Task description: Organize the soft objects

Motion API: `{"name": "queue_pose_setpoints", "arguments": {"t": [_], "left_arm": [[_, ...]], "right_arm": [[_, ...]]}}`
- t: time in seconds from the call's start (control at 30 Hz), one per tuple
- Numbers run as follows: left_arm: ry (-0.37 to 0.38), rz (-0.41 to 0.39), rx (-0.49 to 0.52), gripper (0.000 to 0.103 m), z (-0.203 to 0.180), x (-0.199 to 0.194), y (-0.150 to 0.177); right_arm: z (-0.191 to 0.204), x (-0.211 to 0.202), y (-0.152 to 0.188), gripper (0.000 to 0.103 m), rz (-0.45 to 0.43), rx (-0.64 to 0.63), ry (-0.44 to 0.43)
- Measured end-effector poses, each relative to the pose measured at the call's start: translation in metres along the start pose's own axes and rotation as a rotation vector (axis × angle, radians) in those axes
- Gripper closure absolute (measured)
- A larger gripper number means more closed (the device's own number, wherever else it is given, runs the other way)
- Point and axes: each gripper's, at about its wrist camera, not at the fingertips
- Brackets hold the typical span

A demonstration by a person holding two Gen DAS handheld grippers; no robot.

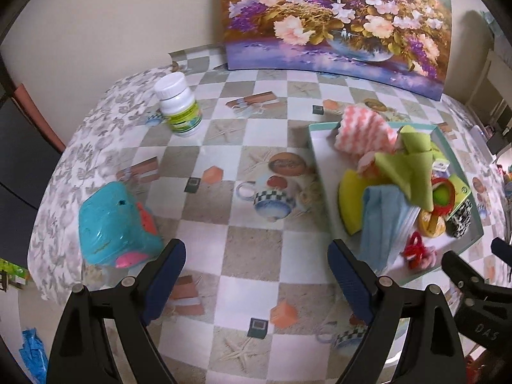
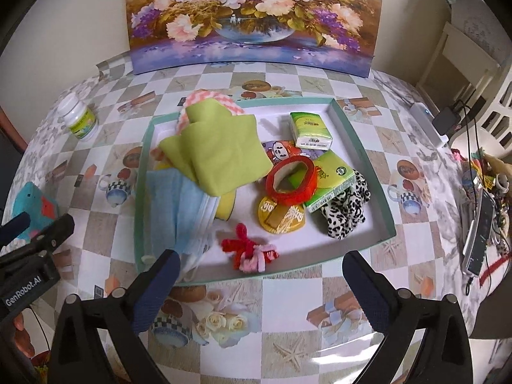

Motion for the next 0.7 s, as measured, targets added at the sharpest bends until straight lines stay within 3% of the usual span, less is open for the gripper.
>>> {"name": "queue_pose_setpoints", "arguments": {"t": [0.27,0.7], "left_arm": [[-0.077,-0.008,-0.007,0.012,0.006,-0.008,0.013],[-0.103,-0.010,-0.002,0.012,0.005,-0.012,0.015]], "right_arm": [[-0.001,-0.007,0.006,0.000,-0.008,0.015,-0.005],[0.001,-0.008,0.004,0.000,-0.012,0.008,-0.001]]}}
Point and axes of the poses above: each gripper's, at about its wrist camera, not at the fingertips, and x roughly the way its jaws point, z to its left, y to its underside, and after that the axes turned 2 degrees about y, right-handed
